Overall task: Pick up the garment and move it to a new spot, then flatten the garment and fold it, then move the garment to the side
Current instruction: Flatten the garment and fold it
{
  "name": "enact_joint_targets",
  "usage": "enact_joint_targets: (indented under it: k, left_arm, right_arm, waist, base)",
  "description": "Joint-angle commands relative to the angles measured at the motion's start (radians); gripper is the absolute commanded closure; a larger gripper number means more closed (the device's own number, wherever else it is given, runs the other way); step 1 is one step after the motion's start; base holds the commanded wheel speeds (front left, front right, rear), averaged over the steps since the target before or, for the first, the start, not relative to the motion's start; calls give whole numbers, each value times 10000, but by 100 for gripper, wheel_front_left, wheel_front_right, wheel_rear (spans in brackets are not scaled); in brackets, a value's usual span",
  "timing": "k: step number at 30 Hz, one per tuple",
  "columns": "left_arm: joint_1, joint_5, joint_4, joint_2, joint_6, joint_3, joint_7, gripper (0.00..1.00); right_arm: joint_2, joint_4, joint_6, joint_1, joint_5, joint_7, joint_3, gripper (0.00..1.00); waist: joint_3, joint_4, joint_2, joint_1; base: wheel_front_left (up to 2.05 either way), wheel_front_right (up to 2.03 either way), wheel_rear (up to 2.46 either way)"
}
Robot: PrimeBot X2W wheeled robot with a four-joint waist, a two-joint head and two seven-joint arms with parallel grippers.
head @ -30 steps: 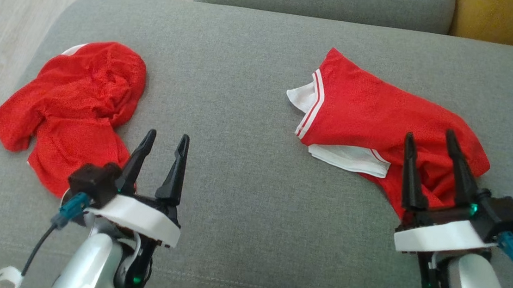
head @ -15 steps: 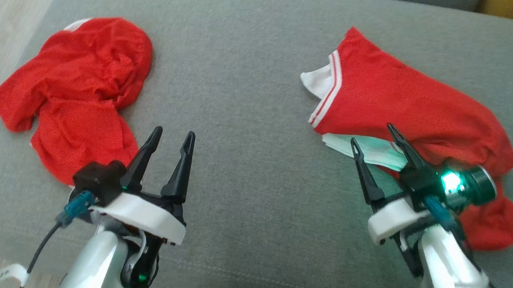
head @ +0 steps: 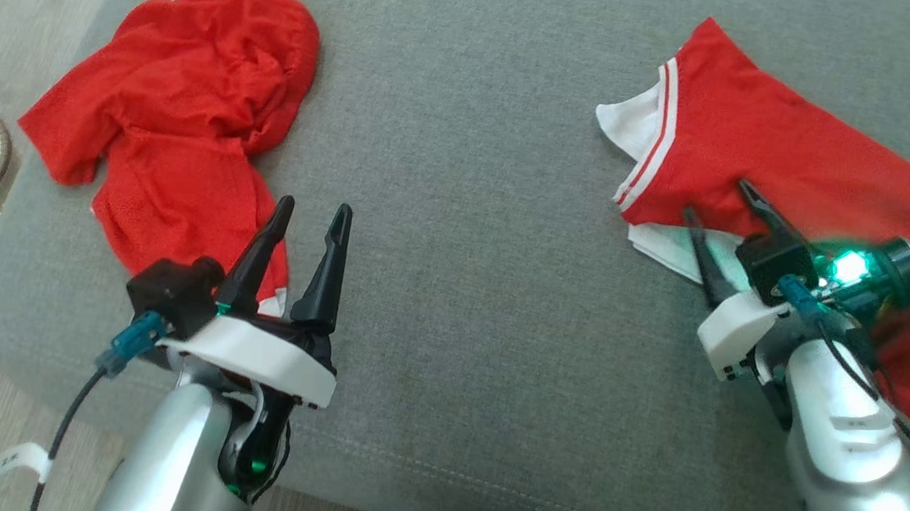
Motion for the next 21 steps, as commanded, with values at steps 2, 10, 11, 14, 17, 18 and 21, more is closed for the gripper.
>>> enact_joint_targets:
  k: [2,10,11,14,17,18,21]
  left_arm:
    - [-421,-57,-289,80,-48,272,-122,0]
    - [-355,-114,-164,79,-52,276,-122,0]
    - [-334,-115,-148,79,-52,255,-122,0]
    - [-232,-131,-104,79,-18,227,-122,0]
    - [-45,-151,-14,78,35,224,-122,0]
    - [19,-155,5,78,47,229,-122,0]
    - [170,-178,16,78,80,227,-122,0]
  right_arm:
    - [176,-110,75,-320,85,-244,130,100]
    - [852,-258,75,-426,1474,-966,1381,100]
    - [902,-391,75,-396,1723,-1006,1676,100]
    - [1000,-997,75,-282,2712,-1078,2736,100]
    - [899,-1858,75,-148,3908,-1089,3982,100]
    - [824,-2190,75,-107,4394,-1032,4319,100]
    - [358,-3347,75,-122,5743,-563,4965,100]
  waist:
    - [-9,21,-1,-1]
    - [-489,-203,-1,-1]
    - [-593,-243,-1,-1]
    - [-930,-372,-1,-1]
    - [-1305,-513,-1,-1]
    - [-1405,-557,-1,-1]
    - [-1556,-640,-1,-1]
  base:
    - [0,0,0]
    - [0,0,0]
    - [0,0,0]
    - [0,0,0]
    - [0,0,0]
    - [0,0,0]
    - [0,0,0]
